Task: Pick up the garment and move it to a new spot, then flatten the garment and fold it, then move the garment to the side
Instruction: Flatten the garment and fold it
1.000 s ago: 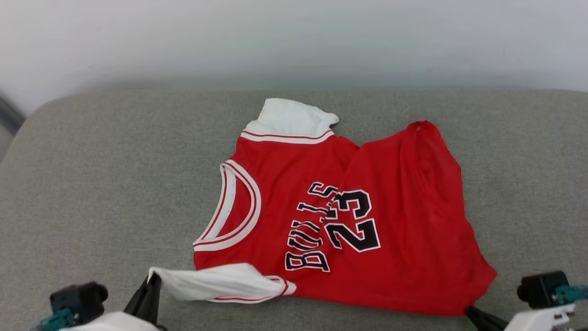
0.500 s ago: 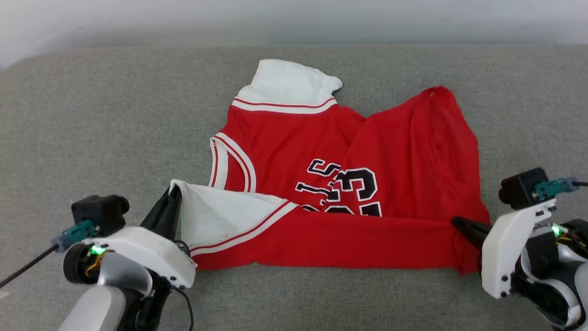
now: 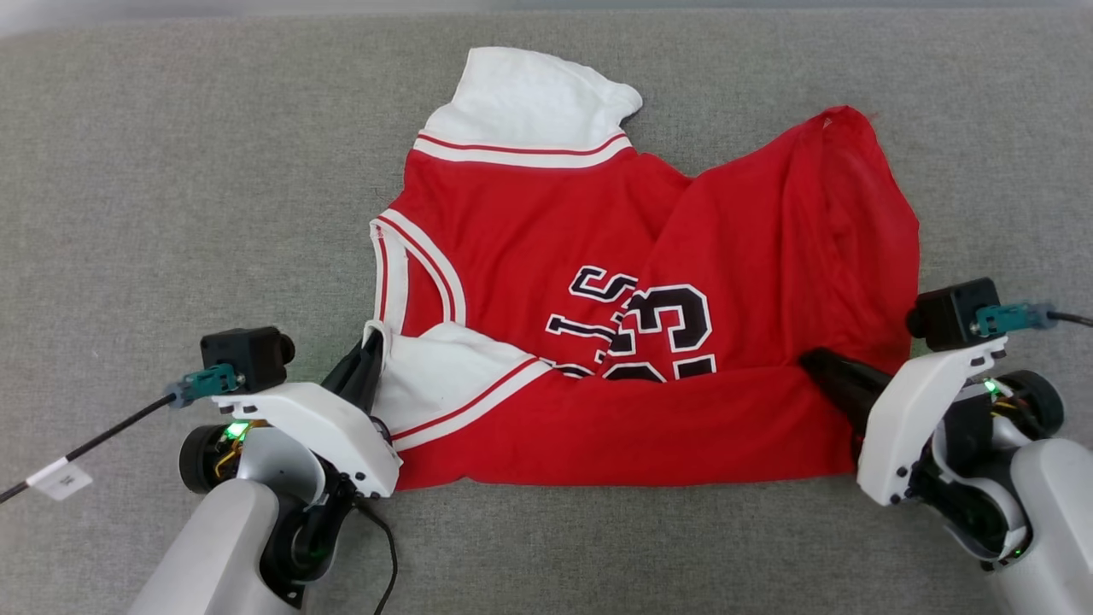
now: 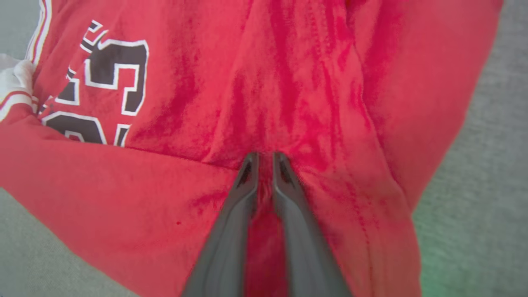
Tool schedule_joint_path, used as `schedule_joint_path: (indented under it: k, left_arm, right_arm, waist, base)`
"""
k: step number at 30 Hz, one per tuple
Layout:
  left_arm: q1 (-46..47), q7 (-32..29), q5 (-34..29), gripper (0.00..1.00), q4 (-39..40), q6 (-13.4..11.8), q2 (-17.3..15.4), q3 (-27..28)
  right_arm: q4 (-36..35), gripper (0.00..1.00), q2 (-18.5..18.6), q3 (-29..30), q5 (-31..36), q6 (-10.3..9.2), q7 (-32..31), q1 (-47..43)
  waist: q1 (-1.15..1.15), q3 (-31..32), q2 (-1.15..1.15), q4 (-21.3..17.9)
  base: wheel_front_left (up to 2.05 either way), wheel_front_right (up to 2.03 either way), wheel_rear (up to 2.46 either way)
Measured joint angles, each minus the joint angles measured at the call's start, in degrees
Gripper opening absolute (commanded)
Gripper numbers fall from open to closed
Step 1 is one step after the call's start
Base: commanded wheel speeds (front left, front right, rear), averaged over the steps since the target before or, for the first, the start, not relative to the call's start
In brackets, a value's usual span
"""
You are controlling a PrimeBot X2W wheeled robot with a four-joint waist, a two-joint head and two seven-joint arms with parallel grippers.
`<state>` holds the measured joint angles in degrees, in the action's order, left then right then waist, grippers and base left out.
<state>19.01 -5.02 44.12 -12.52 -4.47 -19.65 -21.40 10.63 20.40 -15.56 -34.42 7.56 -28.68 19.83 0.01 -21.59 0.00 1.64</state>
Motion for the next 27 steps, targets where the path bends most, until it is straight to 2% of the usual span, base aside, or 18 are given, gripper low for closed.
schedule_joint_path:
  k: [1,2,3,9,19,24,27]
  left_arm:
    - [0.3,-0.1,0.1,0.5,-0.8,0.3,0.1,0.0]
    - [0.4,-0.1,0.5,0.96,-1.5,0.5,0.1,0.0]
    - [0.5,0.0,0.5,1.0,-2.0,0.8,0.2,0.0]
    - [0.1,1.2,0.6,1.0,-3.1,1.4,-0.4,0.3]
    - [-4.0,0.3,0.4,1.0,2.7,-1.3,-4.6,2.0]
    - [-5.8,-2.7,1.1,1.0,7.1,-2.3,-7.9,3.2]
    - [-7.5,-7.2,1.8,1.0,9.8,-2.6,-10.7,2.8]
  right_arm:
    - [0.5,1.0,0.0,-0.6,-0.4,0.01,1.2,0.0]
    - [0.8,1.0,-0.1,-1.2,-0.6,0.1,2.4,0.0]
    - [1.0,1.0,-0.1,-1.6,-0.7,0.12,3.7,-0.1]
    - [1.2,1.0,0.7,-1.8,-0.4,-0.02,12.7,-3.1]
    - [-4.9,1.0,-1.4,4.2,5.1,-0.05,29.6,-10.2]
    - [-6.7,1.0,-3.3,9.1,9.0,-0.05,33.9,-13.7]
    - [-8.9,1.0,-4.5,11.9,11.0,-0.05,34.2,-16.4]
  waist:
    - [0.0,0.1,0.0,-0.1]
    - [0.0,0.2,0.0,-0.1]
    - [0.0,0.3,0.0,-0.2]
    - [0.0,2.6,0.0,-0.5]
    - [0.0,8.5,0.0,-1.5]
    - [-0.01,11.0,0.0,-2.1]
    - [-0.01,12.3,0.0,-2.5]
  base:
    - [0.0,0.0,0.0]
    - [0.0,0.0,0.0]
    - [0.0,0.0,0.0]
    - [0.0,0.0,0.0]
    - [0.0,0.0,0.0]
    - [0.0,0.0,0.0]
    - [0.0,0.0,0.0]
